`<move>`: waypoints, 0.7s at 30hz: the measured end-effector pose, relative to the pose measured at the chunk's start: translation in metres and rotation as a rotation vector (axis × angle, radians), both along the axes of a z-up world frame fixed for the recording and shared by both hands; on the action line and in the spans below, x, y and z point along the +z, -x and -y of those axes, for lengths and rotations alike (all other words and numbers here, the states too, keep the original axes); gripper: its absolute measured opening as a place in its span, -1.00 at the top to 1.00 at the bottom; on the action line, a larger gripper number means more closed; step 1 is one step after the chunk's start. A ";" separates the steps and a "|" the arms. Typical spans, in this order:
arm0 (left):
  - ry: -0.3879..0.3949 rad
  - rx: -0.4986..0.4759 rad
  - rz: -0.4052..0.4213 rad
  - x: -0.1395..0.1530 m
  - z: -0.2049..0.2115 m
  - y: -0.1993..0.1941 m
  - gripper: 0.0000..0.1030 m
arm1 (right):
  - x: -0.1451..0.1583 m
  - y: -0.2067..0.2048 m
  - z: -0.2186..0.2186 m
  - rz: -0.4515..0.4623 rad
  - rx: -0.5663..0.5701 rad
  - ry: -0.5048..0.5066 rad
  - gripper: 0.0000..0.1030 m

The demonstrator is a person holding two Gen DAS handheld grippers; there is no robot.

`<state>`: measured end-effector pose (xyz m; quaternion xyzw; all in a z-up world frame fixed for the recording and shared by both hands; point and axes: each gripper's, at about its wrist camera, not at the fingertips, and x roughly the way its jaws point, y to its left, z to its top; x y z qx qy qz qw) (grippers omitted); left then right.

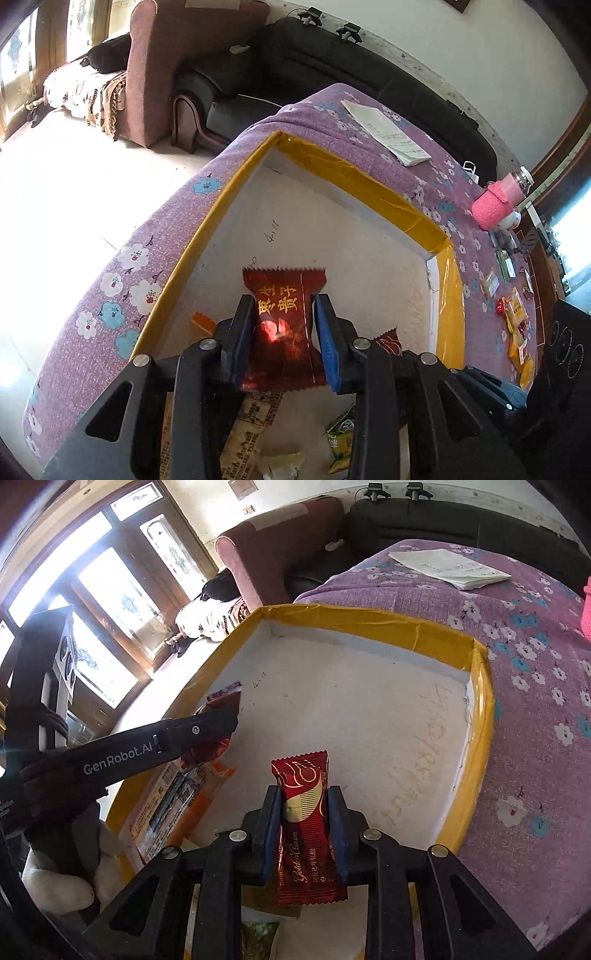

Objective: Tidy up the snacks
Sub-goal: 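Carry both red snacks into the yellow tray and release them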

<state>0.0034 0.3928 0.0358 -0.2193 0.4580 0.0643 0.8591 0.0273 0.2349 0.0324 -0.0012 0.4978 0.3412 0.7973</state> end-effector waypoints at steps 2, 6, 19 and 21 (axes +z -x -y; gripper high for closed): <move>-0.001 -0.005 0.004 0.003 0.000 0.002 0.22 | 0.005 0.004 0.001 0.013 -0.001 -0.012 0.42; -0.032 -0.006 0.034 0.018 0.004 0.012 0.17 | 0.021 0.016 0.010 0.064 0.001 -0.023 0.35; -0.033 -0.097 0.415 0.118 0.105 0.121 -0.42 | 0.061 0.055 0.135 0.213 -0.127 -0.071 0.17; -0.016 -0.119 0.412 0.116 0.127 0.130 -0.42 | 0.058 0.055 0.169 0.219 -0.179 -0.058 0.17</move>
